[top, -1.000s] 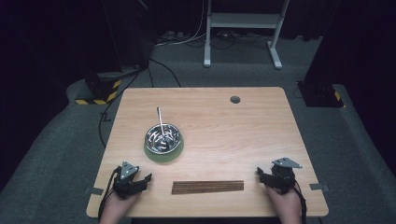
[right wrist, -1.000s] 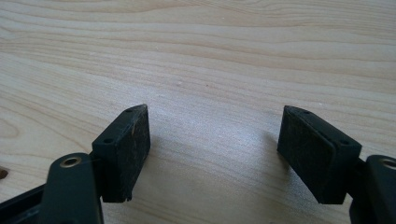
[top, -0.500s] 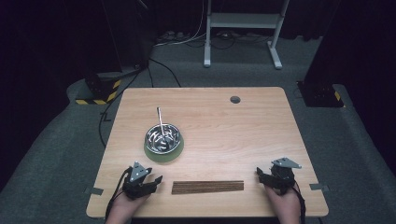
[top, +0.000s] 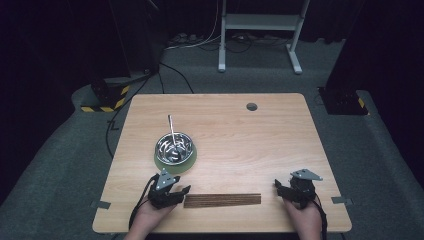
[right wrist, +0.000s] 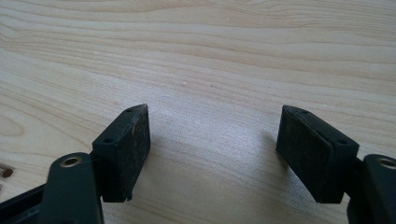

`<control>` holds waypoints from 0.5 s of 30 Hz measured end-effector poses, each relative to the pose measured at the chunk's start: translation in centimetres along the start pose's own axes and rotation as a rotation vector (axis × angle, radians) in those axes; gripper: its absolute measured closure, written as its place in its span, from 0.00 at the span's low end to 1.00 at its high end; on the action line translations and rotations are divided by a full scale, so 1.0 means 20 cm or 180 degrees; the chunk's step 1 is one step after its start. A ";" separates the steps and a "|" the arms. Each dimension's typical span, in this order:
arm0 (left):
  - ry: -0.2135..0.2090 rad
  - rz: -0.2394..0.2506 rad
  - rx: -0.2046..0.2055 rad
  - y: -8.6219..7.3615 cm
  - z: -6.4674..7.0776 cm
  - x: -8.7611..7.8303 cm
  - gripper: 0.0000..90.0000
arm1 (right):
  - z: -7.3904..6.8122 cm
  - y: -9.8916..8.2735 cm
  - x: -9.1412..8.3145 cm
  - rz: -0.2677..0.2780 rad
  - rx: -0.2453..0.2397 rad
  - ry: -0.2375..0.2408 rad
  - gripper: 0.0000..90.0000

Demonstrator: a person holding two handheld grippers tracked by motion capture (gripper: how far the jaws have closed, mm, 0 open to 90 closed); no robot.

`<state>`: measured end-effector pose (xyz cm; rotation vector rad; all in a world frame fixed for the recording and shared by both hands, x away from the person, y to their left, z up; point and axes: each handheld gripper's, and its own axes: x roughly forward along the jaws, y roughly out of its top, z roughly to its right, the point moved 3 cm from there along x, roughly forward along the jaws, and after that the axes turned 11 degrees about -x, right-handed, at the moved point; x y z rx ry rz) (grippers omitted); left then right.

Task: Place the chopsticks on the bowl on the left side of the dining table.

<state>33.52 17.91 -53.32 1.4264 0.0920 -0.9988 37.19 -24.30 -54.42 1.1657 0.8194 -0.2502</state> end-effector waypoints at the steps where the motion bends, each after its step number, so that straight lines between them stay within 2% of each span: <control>1: -0.0003 -0.0002 0.0003 -0.01 0.00 0.00 0.49 | 0.00 0.00 0.00 0.0000 0.0001 0.0001 0.29; 3: -0.0029 -0.0014 0.0025 -0.02 -0.01 0.00 0.50 | 0.00 0.00 0.00 0.0001 -0.0008 0.0001 0.29; 5: -0.0121 -0.0011 -0.0055 -0.04 -0.01 0.00 0.51 | 0.00 0.00 0.00 0.0002 -0.0012 0.0000 0.29; 7: -0.0163 -0.0029 -0.0061 -0.04 -0.01 0.00 0.51 | 0.00 0.00 0.00 0.0001 -0.0011 0.0001 0.29; 11: -0.0184 -0.0030 -0.0020 -0.06 0.00 0.00 0.53 | 0.00 0.00 0.00 0.0002 -0.0012 0.0002 0.29; 15: -0.0202 -0.0042 -0.0062 -0.06 -0.01 0.00 0.55 | 0.00 0.00 0.00 -0.0005 -0.0030 0.0006 0.29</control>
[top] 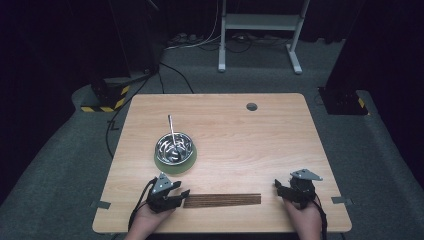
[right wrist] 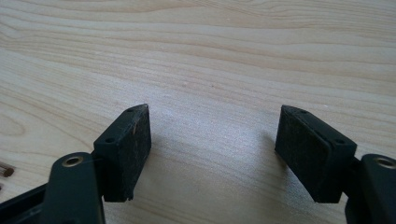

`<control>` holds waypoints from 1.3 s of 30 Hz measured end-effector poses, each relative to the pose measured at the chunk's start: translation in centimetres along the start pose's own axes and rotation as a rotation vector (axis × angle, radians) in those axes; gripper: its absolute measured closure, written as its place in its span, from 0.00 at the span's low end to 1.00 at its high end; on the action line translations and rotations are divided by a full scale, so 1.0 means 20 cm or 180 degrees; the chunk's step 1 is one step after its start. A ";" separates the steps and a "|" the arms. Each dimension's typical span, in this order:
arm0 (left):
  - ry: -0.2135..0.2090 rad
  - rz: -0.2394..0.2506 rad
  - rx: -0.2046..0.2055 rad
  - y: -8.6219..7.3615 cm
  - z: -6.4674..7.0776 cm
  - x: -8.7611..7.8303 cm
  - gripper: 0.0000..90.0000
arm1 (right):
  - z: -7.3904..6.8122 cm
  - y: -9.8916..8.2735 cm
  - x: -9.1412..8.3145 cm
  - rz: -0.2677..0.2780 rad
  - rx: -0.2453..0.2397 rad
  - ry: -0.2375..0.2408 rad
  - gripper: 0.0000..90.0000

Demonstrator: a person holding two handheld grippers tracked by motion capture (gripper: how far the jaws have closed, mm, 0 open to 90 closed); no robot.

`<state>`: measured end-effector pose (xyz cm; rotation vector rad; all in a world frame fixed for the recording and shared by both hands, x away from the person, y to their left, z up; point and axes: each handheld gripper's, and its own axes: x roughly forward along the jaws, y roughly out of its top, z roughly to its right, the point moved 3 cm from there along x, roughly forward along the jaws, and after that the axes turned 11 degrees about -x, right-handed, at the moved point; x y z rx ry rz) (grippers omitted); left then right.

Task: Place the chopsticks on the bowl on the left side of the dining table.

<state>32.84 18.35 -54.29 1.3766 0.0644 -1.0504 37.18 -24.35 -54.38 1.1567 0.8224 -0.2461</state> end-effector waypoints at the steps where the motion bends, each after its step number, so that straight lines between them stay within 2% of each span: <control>1: -0.0006 -0.0004 -0.0010 0.00 0.00 0.00 0.55 | 0.00 0.00 0.00 0.0002 -0.0004 -0.0002 0.29; 3: 0.0003 0.0006 -0.0037 0.00 0.00 0.01 0.55 | 0.00 0.00 0.00 0.0003 -0.0009 -0.0002 0.29; 5: 0.0004 -0.0036 0.0021 0.00 0.00 0.01 0.55 | 0.00 0.00 0.00 0.0002 -0.0003 0.0002 0.30; 10: 0.0006 -0.0051 -0.0017 0.00 0.01 0.01 0.56 | 0.00 0.00 0.00 0.0002 -0.0007 0.0005 0.30; 13: 0.0012 -0.0083 0.0023 0.00 0.00 0.02 0.56 | 0.00 0.00 0.00 0.0002 -0.0008 0.0006 0.30; 21: 0.0009 -0.0083 0.0016 0.00 0.00 0.02 0.57 | 0.00 0.00 0.00 0.0001 -0.0008 0.0005 0.30; 23: 0.0035 -0.0058 -0.0035 0.00 0.01 0.02 0.57 | 0.00 0.00 0.00 0.0002 -0.0008 0.0005 0.30; 24: 0.0063 -0.0068 -0.0006 0.00 0.00 0.02 0.57 | 0.00 0.00 0.00 0.0002 -0.0008 0.0005 0.30; 28: 0.0232 -0.0064 -0.0049 0.00 0.00 0.02 0.58 | 0.00 0.00 0.00 0.0001 -0.0009 0.0007 0.30; 31: 0.0175 -0.0033 -0.0057 0.00 -0.01 0.02 0.58 | 0.00 0.00 0.00 0.0002 -0.0008 0.0007 0.30; 32: 0.0120 -0.0013 -0.0057 0.00 0.00 0.01 0.58 | 0.00 0.00 0.00 0.0002 -0.0007 0.0007 0.30; 33: 0.0004 0.0029 -0.0010 0.00 0.01 0.01 0.57 | 0.00 0.00 0.00 0.0002 -0.0008 0.0008 0.30; 34: 0.0004 0.0029 -0.0010 0.00 0.01 0.01 0.56 | 0.00 0.00 0.00 0.0002 -0.0008 0.0008 0.30; 36: -0.0037 0.0013 0.0075 -0.01 0.02 0.01 0.56 | 0.00 0.00 0.00 0.0003 -0.0007 0.0007 0.30; 39: -0.0023 -0.0027 0.0114 -0.01 0.02 0.01 0.56 | 0.00 0.00 0.00 0.0003 -0.0007 0.0008 0.30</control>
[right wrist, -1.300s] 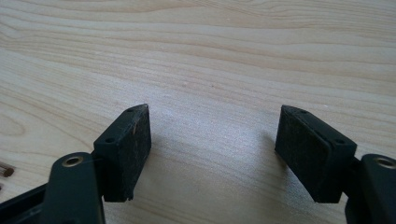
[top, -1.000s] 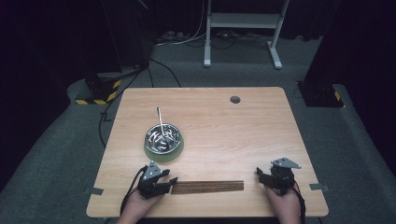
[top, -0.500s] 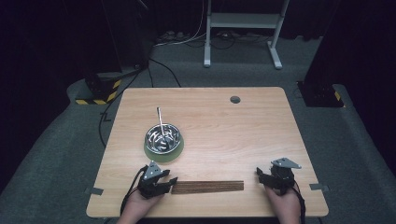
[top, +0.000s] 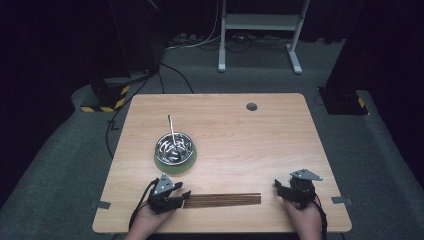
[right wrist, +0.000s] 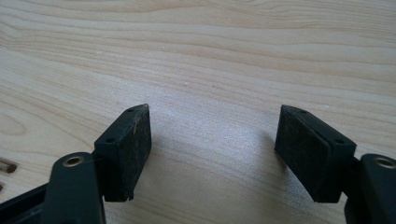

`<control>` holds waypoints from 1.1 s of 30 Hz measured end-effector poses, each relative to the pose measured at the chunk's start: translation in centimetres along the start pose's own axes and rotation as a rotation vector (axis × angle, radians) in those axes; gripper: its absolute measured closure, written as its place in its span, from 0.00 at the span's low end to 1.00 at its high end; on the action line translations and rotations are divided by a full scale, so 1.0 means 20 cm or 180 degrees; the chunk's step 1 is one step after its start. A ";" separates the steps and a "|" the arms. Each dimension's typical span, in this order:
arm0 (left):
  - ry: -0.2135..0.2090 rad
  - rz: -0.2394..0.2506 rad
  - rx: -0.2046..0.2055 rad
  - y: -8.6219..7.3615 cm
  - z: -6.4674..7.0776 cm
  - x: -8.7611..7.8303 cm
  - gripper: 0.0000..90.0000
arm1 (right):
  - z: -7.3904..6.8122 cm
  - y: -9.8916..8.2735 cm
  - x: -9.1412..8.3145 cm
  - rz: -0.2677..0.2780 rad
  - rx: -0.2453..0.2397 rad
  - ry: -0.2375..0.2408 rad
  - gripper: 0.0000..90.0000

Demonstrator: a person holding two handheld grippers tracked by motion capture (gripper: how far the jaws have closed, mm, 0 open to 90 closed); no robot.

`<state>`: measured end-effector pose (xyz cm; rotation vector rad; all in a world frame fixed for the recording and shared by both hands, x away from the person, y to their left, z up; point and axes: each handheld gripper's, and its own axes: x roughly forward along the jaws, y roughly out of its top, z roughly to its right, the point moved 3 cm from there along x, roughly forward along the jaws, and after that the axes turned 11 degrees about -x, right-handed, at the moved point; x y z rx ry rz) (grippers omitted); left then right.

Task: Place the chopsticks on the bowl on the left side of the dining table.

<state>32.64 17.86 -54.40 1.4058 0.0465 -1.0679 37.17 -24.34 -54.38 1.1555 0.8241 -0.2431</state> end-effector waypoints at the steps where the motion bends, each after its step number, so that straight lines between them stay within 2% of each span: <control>1: 0.0003 -0.0013 0.0017 0.00 0.00 0.00 0.56 | 0.00 0.00 0.00 0.0000 -0.0001 0.0000 0.30; 8: 0.0046 -0.0020 -0.0025 0.00 0.00 0.01 0.57 | 0.00 0.00 0.00 0.0000 -0.0001 0.0000 0.30; 12: 0.0137 -0.0010 -0.0001 0.00 -0.01 0.00 0.57 | 0.00 0.00 0.00 0.0001 -0.0001 0.0000 0.30; 13: 0.0202 0.0015 -0.0046 0.00 -0.01 0.00 0.57 | 0.00 0.00 0.00 -0.0001 0.0000 0.0001 0.30; 14: 0.0202 0.0015 -0.0046 0.00 -0.01 0.00 0.57 | 0.00 0.00 0.00 -0.0001 0.0000 0.0001 0.30; 15: 0.0262 0.0029 -0.0134 0.01 -0.02 0.00 0.57 | 0.00 0.00 0.00 -0.0001 0.0000 0.0000 0.30; 18: 0.0253 0.0048 -0.0125 0.01 -0.02 0.00 0.57 | 0.00 0.00 0.00 0.0002 -0.0008 -0.0001 0.30; 24: 0.0080 0.0067 0.0014 0.00 -0.01 -0.01 0.56 | 0.00 0.00 0.00 -0.0001 0.0000 0.0001 0.30; 29: 0.0070 0.0049 0.0005 0.00 0.00 -0.01 0.57 | 0.00 0.00 0.00 -0.0001 0.0000 0.0001 0.30; 30: 0.0071 0.0024 0.0044 0.00 0.00 -0.01 0.57 | 0.00 0.00 0.00 -0.0001 -0.0001 0.0001 0.30; 33: 0.0059 0.0004 0.0050 0.00 0.00 0.00 0.57 | 0.00 0.00 0.00 -0.0001 0.0001 0.0001 0.30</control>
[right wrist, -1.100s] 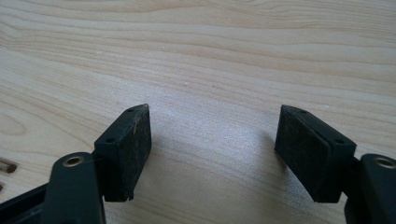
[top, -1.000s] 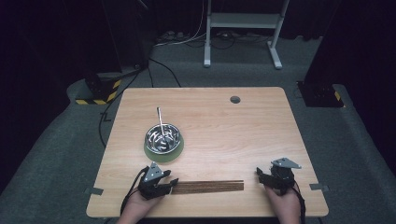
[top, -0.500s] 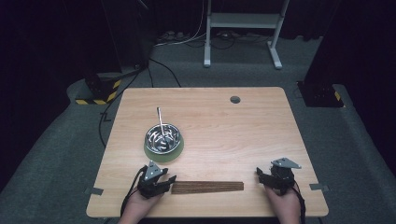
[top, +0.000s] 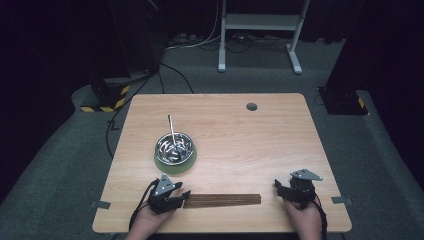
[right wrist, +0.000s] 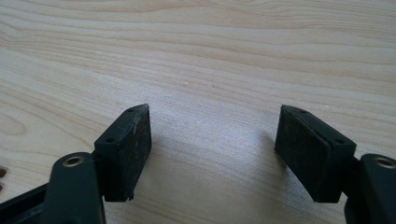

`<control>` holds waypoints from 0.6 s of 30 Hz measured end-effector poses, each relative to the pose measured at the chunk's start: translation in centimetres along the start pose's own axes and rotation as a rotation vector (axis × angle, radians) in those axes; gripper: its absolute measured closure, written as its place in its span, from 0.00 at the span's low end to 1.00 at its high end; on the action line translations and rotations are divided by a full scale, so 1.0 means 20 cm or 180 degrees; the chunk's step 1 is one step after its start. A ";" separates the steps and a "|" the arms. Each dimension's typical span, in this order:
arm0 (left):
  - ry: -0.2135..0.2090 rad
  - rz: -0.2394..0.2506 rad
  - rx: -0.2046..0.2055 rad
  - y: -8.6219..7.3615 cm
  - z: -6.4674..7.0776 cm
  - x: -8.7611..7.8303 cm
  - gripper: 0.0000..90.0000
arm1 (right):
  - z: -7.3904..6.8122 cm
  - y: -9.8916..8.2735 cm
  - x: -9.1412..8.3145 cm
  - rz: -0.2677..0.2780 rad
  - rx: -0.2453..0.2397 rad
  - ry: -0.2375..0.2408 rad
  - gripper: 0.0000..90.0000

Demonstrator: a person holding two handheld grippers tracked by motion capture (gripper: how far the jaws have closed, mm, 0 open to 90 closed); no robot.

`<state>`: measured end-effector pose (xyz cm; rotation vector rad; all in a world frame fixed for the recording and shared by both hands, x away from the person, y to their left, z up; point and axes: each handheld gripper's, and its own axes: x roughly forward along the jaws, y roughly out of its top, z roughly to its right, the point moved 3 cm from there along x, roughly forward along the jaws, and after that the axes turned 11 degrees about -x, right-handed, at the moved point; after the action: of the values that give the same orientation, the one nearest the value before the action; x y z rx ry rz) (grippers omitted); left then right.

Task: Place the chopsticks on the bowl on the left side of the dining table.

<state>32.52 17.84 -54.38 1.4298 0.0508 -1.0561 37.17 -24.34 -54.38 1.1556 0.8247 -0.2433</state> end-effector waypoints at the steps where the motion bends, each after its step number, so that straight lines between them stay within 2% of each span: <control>1: -0.0007 -0.0001 0.0006 0.00 0.00 0.00 0.57 | 0.00 0.00 0.00 0.0000 0.0000 0.0000 0.30; 5: 0.0017 -0.0029 0.0039 0.00 0.00 0.01 0.58 | 0.00 0.00 0.00 0.0001 -0.0002 0.0000 0.30; 6: 0.0027 -0.0028 -0.0006 0.00 0.00 0.01 0.58 | 0.00 0.00 0.00 0.0000 0.0000 0.0000 0.30; 10: 0.0053 -0.0021 0.0003 0.00 0.00 0.01 0.58 | 0.00 0.00 0.00 -0.0001 -0.0001 0.0001 0.30; 13: 0.0088 -0.0009 -0.0042 0.00 -0.01 0.01 0.59 | 0.00 0.00 0.00 -0.0001 -0.0001 0.0001 0.30; 18: 0.0200 0.0032 -0.0111 0.01 -0.02 0.01 0.60 | 0.00 0.00 0.00 0.0000 0.0000 0.0000 0.30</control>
<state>32.85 18.02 -54.42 1.4303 0.1067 -0.9973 37.17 -24.34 -54.38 1.1554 0.8247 -0.2433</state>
